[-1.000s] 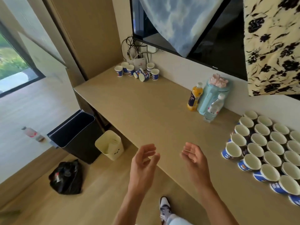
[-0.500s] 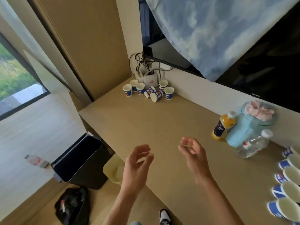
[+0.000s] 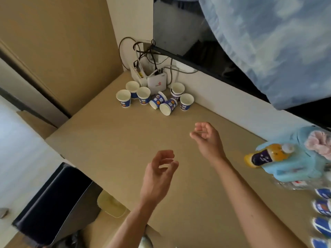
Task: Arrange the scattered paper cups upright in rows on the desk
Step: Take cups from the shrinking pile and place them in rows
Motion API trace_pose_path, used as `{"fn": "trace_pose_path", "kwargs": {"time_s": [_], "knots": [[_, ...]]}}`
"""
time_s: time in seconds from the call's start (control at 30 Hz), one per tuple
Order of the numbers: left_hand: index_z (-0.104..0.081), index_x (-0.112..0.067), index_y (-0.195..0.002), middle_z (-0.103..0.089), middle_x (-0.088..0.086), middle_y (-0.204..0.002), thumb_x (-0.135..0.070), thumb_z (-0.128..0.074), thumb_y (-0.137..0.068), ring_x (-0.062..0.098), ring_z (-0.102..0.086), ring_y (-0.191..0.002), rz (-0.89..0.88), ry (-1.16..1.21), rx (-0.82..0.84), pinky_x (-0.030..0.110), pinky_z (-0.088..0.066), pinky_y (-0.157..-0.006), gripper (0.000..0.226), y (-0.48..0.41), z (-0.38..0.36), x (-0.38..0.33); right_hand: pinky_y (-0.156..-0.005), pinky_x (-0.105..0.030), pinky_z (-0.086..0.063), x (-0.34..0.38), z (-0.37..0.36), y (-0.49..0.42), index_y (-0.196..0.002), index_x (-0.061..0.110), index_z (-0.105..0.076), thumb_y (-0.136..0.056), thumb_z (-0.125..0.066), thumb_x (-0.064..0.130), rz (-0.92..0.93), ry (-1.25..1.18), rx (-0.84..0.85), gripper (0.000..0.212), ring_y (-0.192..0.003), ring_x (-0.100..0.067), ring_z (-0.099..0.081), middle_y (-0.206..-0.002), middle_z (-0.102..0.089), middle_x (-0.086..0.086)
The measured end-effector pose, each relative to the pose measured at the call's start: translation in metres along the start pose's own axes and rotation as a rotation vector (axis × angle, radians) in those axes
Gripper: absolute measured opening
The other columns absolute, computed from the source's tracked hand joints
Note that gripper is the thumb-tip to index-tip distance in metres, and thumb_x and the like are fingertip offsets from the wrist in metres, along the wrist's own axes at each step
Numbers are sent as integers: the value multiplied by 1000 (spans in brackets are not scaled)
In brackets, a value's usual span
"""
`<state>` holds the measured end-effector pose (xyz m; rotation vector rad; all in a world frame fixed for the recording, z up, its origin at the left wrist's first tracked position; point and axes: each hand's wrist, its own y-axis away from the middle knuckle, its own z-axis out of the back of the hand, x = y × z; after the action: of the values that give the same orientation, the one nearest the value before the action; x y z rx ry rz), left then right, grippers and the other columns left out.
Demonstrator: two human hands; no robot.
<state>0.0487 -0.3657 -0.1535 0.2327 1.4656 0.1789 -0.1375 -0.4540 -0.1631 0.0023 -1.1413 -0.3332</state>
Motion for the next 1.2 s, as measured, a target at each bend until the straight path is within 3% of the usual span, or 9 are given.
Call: {"fn": "trace_pose_path", "kwargs": {"time_s": [0.07, 0.17, 0.27, 0.4, 0.6, 0.77, 1.0, 1.2], "knots": [[-67, -30, -107, -71, -19, -109, -34, -65, -88, -2, -67, -101, 7, -3, -6, 21, -56, -82, 20, -23, 10, -9, -91, -29, -54, 12, -17, -40, -117, 13, -63, -87, -77, 16, 29, 85, -41, 34, -91, -11, -64, -112, -66, -1], [-67, -26, -106, -71, -18, -108, -20, -68, -95, -5, -66, -97, 18, 9, -12, 11, -51, -75, 13, -77, 26, -7, -92, -32, -52, 20, -52, -113, -120, 14, -62, -86, -75, 19, 46, 256, -95, 37, -97, -16, -63, -116, -63, -2], [-67, -24, -107, -70, -16, -108, -17, -67, -96, -6, -66, -96, 27, 13, 7, 10, -49, -73, 13, -117, 35, -8, -95, -34, -48, 16, -78, -171, -121, 16, -60, -87, -74, 20, 67, 450, -110, 37, -111, -22, -59, -126, -56, -6], [-68, -24, -107, -71, -16, -110, -24, -68, -94, -1, -66, -100, 48, 31, 39, 10, -49, -75, 13, -147, 42, 2, -96, -44, -50, 1, -100, -229, -121, 17, -64, -84, -75, 17, 106, 734, -132, 40, -121, -30, -52, -131, -50, -8], [-69, -28, -107, -71, -18, -106, -36, -63, -85, 4, -66, -104, 80, 31, 18, 11, -50, -76, 24, -157, 58, 24, -89, -45, -46, -17, -117, -265, -106, 19, -73, -75, -77, 12, 239, 991, -148, 32, -121, -33, -48, -132, -50, -7], [-69, -27, -108, -71, -18, -106, -36, -64, -86, 4, -67, -104, 103, 20, 4, 12, -51, -76, 24, -160, 72, 41, -92, -43, -41, -25, -122, -278, -103, 18, -76, -80, -74, 10, 291, 1042, -172, 25, -124, -30, -47, -134, -53, -5], [-69, -29, -108, -71, -18, -105, -35, -64, -85, 5, -67, -104, 91, 9, 3, 13, -51, -77, 25, -169, 80, 37, -84, -38, -36, -15, -112, -243, -87, 18, -72, -78, -71, 17, 453, 917, -281, 9, -119, -29, -49, -129, -56, -4], [-64, -26, -116, -67, -20, -116, -33, -68, -85, 2, -60, -113, -27, -138, 4, 34, -54, -92, 32, -177, 76, 21, -87, -39, -39, 18, -95, -159, -84, 14, -68, -78, -76, 18, 574, 704, -379, 11, -125, -32, -51, -139, -53, -12]]}}
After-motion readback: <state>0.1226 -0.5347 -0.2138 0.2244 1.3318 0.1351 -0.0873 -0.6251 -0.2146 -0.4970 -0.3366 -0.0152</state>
